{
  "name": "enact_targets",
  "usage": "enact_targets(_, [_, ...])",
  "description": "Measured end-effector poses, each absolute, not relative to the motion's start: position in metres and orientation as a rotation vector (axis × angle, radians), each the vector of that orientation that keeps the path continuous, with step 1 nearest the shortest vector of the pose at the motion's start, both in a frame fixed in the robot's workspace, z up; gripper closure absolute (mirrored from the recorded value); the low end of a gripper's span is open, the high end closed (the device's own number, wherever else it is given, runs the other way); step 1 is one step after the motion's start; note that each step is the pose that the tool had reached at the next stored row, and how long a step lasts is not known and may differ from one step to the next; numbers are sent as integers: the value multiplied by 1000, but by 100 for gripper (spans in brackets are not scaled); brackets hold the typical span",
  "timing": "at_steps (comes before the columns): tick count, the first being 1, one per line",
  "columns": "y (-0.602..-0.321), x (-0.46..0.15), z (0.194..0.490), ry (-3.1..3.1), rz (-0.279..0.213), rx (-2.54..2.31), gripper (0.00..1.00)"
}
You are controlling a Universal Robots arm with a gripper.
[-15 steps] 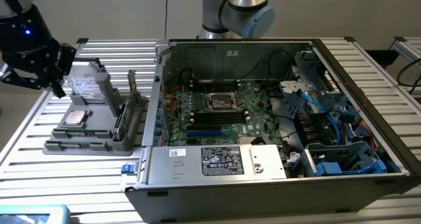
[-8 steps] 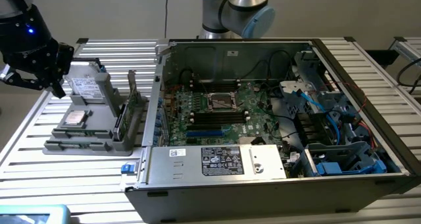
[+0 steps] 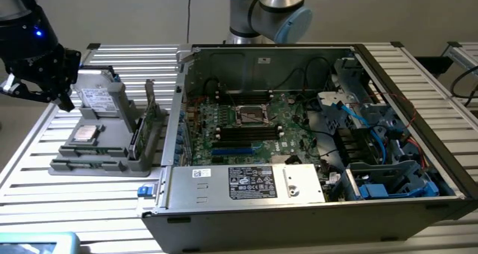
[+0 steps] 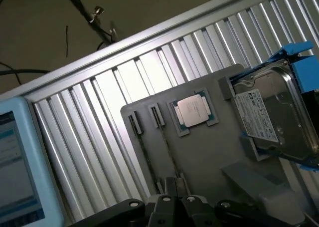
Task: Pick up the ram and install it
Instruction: 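Pick up the ram and move it above insertion slot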
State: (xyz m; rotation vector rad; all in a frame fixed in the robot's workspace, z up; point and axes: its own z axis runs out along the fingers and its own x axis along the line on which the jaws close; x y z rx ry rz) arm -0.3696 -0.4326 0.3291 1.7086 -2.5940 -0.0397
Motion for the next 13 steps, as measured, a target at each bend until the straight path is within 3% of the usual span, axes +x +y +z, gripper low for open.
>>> enact_targets(13, [-433, -370, 329, -2372, -33, 2002, 89])
